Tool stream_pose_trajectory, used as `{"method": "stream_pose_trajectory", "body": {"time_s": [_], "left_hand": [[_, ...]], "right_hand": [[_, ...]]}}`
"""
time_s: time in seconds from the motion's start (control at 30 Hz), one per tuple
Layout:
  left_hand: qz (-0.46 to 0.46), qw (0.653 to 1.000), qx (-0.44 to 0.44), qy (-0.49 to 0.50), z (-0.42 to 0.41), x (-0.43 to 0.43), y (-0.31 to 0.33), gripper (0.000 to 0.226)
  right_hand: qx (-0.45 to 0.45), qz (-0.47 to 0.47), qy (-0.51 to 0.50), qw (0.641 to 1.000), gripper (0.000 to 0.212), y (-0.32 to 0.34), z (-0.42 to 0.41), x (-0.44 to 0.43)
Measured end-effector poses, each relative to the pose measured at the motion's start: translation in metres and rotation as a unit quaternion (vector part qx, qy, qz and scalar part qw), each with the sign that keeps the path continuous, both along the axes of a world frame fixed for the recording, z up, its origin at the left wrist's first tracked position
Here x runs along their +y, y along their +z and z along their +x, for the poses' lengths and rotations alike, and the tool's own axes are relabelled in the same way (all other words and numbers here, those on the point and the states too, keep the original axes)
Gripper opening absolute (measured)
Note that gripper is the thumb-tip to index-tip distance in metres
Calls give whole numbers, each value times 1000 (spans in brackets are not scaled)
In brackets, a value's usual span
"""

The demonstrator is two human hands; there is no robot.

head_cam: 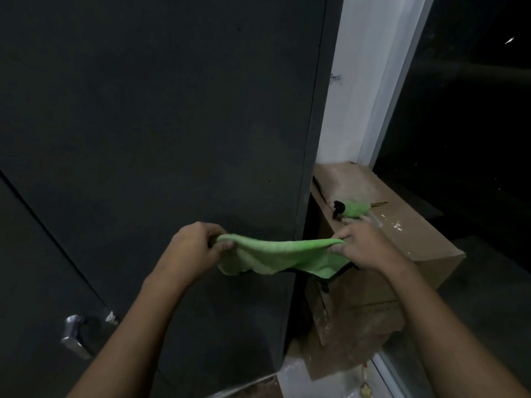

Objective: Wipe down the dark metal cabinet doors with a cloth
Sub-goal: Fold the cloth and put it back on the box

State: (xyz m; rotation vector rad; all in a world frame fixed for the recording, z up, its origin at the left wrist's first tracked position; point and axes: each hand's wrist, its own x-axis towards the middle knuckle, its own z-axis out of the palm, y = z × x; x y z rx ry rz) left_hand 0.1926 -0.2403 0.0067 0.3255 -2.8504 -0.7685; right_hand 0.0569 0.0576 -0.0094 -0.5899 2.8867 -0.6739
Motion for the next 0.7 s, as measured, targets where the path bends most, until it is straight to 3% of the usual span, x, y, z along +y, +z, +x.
{"method": "stream_pose_trajectory", "body": {"time_s": [0.03, 0.1, 0.23, 0.4, 0.57, 0.7], "left_hand": [[-28, 1000, -1, 5, -4, 3, 4, 3], [-66, 997, -9, 33, -13, 11, 7, 19], [-57, 996, 41, 63, -29, 39, 10, 33], [42, 995, 82, 44, -58, 85, 10, 25], [140, 985, 98, 29, -96, 132, 7, 23], [155, 982, 96, -42, -117, 164, 11, 19]], "right_hand": [[-3, -24, -3, 1000, 3, 4, -5, 2], [-15, -72, -8, 997, 14, 13, -12, 7], [-13, -153, -66, 986, 35, 21, -25, 12], [-15, -177, -104, 979, 50, 21, -38, 14], [-7, -211, -37, 977, 44, 20, -43, 18], [-23, -278, -9, 960, 46, 22, -45, 23]]}}
